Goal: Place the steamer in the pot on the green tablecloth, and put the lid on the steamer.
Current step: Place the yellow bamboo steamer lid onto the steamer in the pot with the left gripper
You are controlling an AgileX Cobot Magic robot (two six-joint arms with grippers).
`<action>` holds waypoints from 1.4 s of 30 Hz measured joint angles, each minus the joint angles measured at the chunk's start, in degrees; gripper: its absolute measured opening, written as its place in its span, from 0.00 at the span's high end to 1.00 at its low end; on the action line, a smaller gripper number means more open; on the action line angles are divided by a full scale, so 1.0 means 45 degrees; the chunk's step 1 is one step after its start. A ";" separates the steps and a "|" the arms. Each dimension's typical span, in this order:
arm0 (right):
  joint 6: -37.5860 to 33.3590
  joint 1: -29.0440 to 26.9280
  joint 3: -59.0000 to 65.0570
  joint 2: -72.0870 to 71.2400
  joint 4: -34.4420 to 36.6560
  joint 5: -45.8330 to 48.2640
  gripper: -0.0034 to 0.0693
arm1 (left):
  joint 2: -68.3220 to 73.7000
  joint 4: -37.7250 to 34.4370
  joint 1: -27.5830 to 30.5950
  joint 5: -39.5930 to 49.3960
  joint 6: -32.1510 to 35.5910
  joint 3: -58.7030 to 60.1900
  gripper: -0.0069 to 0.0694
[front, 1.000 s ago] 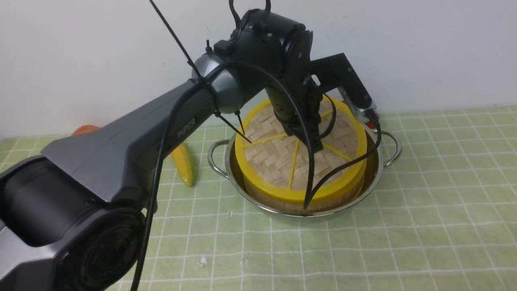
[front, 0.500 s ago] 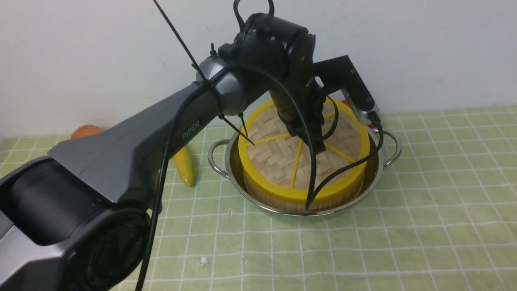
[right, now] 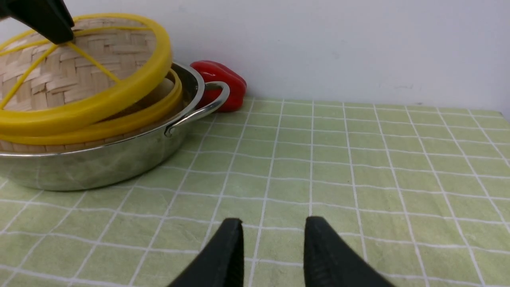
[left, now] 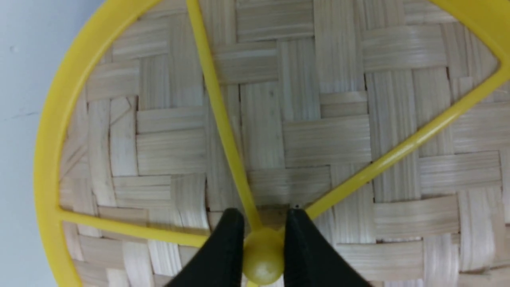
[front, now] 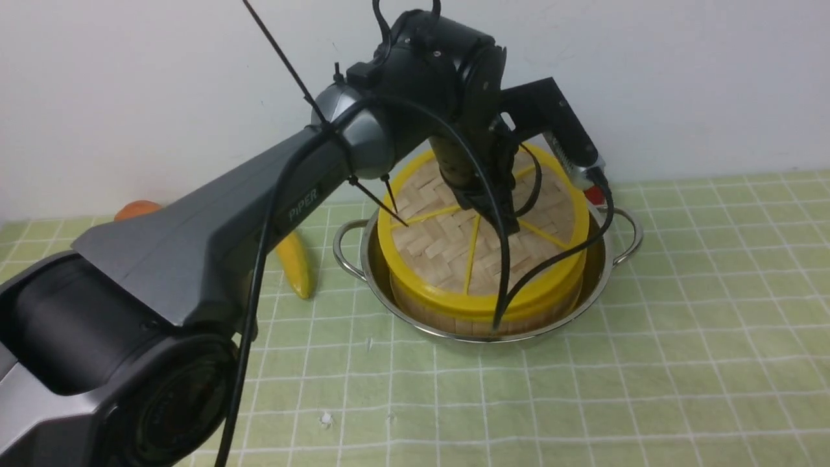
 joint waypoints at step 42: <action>0.0000 0.0000 0.0000 0.0000 0.0000 0.0000 0.62 | 0.0475 -0.2198 0.1022 -0.0124 0.0910 -0.0488 0.76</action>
